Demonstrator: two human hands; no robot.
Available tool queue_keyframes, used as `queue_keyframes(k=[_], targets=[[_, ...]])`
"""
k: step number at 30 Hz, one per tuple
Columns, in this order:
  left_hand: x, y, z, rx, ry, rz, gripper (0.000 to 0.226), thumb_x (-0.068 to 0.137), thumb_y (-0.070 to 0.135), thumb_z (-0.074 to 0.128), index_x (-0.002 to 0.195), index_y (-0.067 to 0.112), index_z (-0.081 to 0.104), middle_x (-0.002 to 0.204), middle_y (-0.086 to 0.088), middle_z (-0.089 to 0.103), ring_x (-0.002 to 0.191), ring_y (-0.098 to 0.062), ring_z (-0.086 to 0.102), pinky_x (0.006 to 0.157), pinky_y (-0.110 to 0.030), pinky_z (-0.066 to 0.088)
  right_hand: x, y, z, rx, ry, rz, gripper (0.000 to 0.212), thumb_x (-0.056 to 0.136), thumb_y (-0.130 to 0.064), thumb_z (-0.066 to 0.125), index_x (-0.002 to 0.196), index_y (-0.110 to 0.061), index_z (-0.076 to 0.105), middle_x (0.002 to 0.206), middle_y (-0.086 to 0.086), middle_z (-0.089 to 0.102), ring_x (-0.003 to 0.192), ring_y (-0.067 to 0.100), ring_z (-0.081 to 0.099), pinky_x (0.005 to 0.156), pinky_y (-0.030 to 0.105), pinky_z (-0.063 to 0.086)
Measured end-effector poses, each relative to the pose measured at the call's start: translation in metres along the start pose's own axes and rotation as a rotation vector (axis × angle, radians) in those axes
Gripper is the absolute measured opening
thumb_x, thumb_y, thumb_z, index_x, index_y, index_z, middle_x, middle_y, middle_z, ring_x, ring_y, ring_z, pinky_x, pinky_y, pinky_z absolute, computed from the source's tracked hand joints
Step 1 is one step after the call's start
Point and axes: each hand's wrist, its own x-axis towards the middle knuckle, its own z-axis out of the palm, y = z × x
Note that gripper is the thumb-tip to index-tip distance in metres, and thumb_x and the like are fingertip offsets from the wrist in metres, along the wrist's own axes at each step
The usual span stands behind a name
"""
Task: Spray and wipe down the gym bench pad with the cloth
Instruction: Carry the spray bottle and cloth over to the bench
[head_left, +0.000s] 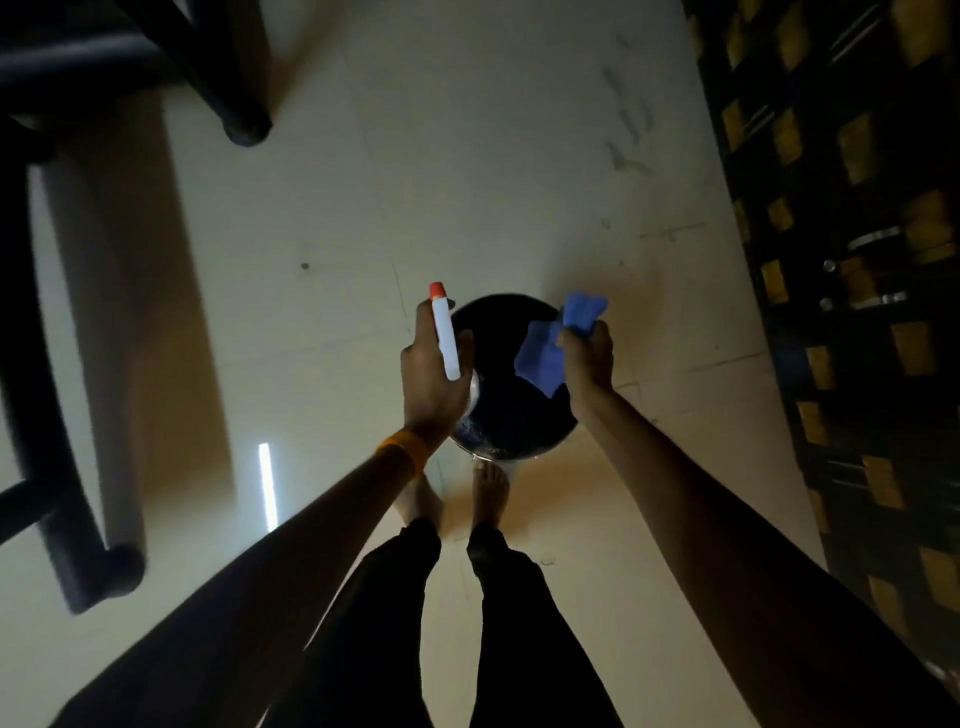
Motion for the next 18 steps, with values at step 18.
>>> queue_keyframes(k=[18], targets=[[0.064, 0.09, -0.324, -0.14, 0.469, -0.044, 0.024, 0.101, 0.031, 0.059, 0.124, 0.026, 0.051, 0.075, -0.007, 0.069, 0.069, -0.024, 0.069, 0.076, -0.043, 0.057, -0.19, -0.221, 0.211, -0.492, -0.454, -0.397, 0.017, 0.097, -0.025, 0.06, 0.109, -0.013, 0.059, 0.103, 0.004, 0.063, 0.097, 0.025, 0.06, 0.08, 0.03, 0.041]])
